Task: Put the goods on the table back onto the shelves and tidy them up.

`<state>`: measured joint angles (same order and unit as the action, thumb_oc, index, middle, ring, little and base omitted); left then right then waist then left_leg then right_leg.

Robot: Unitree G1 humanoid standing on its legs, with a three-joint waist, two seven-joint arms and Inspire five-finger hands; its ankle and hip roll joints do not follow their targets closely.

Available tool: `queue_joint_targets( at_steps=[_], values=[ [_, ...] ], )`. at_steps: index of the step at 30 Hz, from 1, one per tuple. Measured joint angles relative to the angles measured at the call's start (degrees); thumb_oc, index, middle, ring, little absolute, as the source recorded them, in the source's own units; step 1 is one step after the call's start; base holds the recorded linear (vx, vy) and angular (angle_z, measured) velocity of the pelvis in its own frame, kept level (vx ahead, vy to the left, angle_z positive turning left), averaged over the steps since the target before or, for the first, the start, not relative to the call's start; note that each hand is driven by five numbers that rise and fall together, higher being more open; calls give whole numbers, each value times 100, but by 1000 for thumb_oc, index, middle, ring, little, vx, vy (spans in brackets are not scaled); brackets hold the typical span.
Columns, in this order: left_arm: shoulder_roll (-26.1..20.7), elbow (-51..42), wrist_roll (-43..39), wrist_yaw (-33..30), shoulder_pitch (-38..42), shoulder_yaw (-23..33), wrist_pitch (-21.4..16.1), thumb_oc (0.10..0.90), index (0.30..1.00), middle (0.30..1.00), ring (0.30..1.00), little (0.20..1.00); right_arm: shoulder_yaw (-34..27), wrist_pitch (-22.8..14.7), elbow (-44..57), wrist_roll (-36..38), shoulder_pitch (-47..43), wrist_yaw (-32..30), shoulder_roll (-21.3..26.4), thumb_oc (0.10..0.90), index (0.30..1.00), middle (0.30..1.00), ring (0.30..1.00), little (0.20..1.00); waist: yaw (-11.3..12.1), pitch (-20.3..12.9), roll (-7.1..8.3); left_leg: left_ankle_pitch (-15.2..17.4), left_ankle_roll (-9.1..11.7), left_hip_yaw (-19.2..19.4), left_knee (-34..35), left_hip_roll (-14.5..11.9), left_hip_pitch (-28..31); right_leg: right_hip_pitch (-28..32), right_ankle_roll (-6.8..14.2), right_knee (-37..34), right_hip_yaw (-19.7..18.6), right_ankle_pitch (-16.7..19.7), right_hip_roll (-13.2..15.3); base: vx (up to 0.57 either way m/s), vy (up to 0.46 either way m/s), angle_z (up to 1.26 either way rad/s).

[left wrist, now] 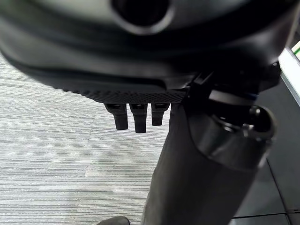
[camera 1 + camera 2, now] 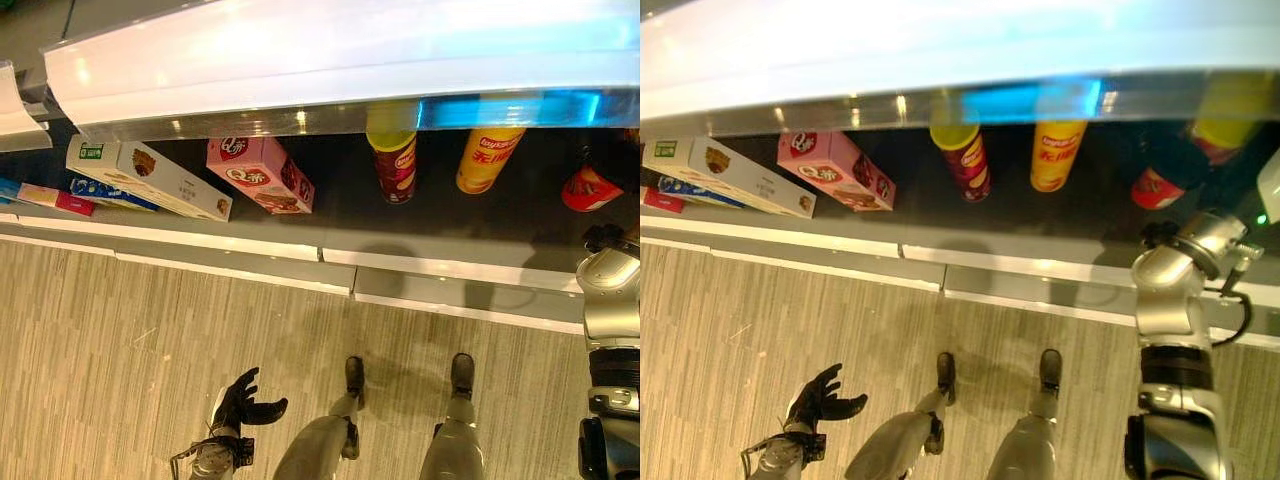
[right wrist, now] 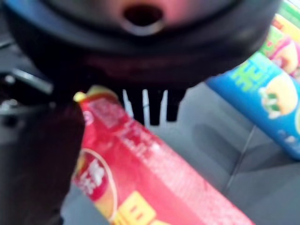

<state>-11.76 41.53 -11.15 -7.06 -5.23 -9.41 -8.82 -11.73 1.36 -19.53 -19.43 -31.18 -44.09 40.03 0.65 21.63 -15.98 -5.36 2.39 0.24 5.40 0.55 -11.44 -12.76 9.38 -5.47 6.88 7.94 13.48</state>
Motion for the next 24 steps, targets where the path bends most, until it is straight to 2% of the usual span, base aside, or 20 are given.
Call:
queue_joint_targets(
  at_steps=[7, 9, 13, 16, 17, 20, 21, 22, 23, 24],
  values=[
    [0, 6, 5, -25, 138, -1, 2, 800, 900, 900, 900, 900, 11, 50, 0, -1, 108, 31, 0, 800, 900, 900, 900, 900, -10, 5, 7, -16, -17, 3, 0, 26, 27, 26, 19, 1, 1, 20, 24, -11, 2, 1],
    [1, 55, 9, -26, 194, 0, 21, 800, 900, 900, 900, 900, 11, 55, 2, -2, 211, 105, -1, 800, 900, 900, 900, 900, -65, 34, 51, -16, -17, 14, 0, 18, 130, 130, 19, 2, -6, 23, 16, -5, -13, -2],
    [-27, 164, 45, -37, 225, 66, 42, 800, 900, 900, 900, 900, 15, 56, 37, -38, 360, 162, -14, 800, 900, 900, 900, 900, -169, 49, 409, -16, -17, 81, 0, -21, 311, 261, 2, 0, -83, 35, -27, 8, -28, -10],
    [-33, 367, 76, -34, 298, 132, 60, 800, 900, 900, 900, 900, -18, 76, 577, -67, 725, 277, -89, 800, 900, 900, 900, 900, -260, 13, 644, -12, -11, 86, 1, -68, 424, 367, -4, 0, -88, 38, -72, 44, -49, -5],
    [-35, 405, 133, -34, 306, 287, 103, 800, 900, 900, 900, 900, -30, 75, 983, -83, 917, 283, -148, 800, 900, 900, 900, 900, -310, -55, 797, -11, -9, 88, 2, -102, 454, 391, -12, -1, -93, 43, -104, 64, -44, -8],
    [-85, 557, 219, -35, 312, 494, 184, 800, 900, 900, 900, 900, -233, 29, 1636, -179, 1275, 424, -474, 800, 900, 900, 900, 900, -354, -214, 1102, 22, 38, 194, 2, -170, 607, 492, -28, -2, -142, 43, -173, 84, -24, -16],
    [-112, 741, 225, -35, 310, 632, 213, 800, 900, 900, 900, 900, -356, -108, 2067, -8, 1599, 651, -866, 800, 900, 900, 900, 900, -361, -306, 1262, 50, 73, 247, 3, -210, 729, 573, -51, -3, -223, 29, -225, 63, -4, -25],
    [-199, 926, 224, -84, 282, 800, 375, 800, 900, 900, 900, 900, -296, -626, 2686, 848, 2399, 1224, -1590, 800, 900, 900, 900, 900, -513, -595, 1549, 108, 138, 284, 3, -279, 822, 637, -108, -2, -241, -9, -306, 77, -11, -28],
    [-217, 982, 222, -70, 252, 961, 425, 800, 900, 900, 900, 900, -9, -883, 2762, 1766, 3272, 1823, -1993, 800, 900, 900, 900, 900, -619, -905, 1770, 116, 149, 321, 3, -324, 851, 649, -127, -2, -252, -21, -344, 84, -33, -19],
    [-224, 965, 219, -30, 298, 965, 424, 800, 900, 900, 900, 900, -24, -996, 2645, 2217, 3668, 2167, -2032, 800, 900, 900, 900, 900, -701, -976, 1843, 122, 158, 353, 2, -330, 877, 667, -127, -1, -259, -20, -344, 83, -28, -8]
  ],
)
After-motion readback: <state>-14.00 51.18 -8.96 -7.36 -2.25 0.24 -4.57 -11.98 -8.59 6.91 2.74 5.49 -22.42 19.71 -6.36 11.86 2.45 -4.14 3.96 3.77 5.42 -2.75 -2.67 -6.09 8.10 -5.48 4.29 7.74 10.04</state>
